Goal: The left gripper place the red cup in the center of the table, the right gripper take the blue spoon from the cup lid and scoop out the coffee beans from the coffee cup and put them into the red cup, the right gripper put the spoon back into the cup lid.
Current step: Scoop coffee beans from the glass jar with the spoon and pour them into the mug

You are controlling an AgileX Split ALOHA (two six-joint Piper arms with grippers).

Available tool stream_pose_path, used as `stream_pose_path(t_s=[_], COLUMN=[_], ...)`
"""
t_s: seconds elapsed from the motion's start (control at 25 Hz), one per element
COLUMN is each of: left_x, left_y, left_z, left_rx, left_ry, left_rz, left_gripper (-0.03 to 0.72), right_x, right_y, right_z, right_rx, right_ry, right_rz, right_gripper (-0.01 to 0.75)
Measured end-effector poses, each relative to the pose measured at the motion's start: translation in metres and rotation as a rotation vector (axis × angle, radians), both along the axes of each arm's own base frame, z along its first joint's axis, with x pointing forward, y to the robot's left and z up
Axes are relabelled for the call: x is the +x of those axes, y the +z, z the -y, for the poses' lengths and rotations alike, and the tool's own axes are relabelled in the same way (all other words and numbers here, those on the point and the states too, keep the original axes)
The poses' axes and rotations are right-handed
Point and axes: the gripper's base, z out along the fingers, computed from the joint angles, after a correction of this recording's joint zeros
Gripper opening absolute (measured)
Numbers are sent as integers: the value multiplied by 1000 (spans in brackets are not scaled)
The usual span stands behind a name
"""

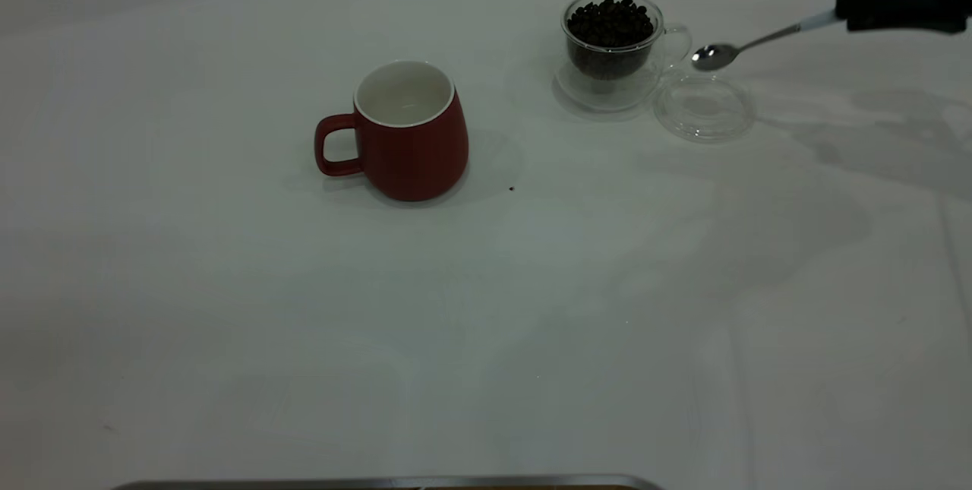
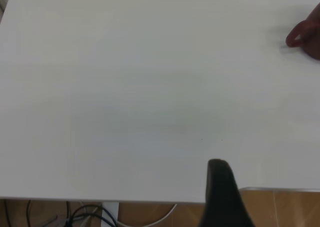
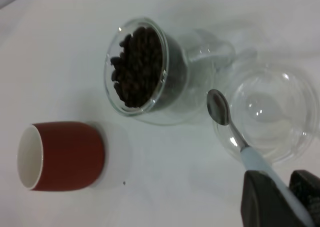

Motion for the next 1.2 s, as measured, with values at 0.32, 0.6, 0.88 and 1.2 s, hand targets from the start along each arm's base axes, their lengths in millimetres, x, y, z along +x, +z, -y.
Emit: stream_pose_path(t_s=[0.32,0.6,0.88,1.2], left_x=[0,0,0,0], left_y=[0,0,0,0], left_z=[0,0,0,0], left_rx=[0,0,0,0], left_ry=[0,0,0,0], left_rz=[0,0,0,0], left_gripper=[537,537,537,537], right_x=[8,17,24,30], right_y=[41,48,40,36], right_z=[-20,-59,-82,-90], right_rx=[1,65,-5,-102], right_ry=[21,42,-41,-120], right_rz=[78,81,27,20], right_gripper=[116,116,116,116])
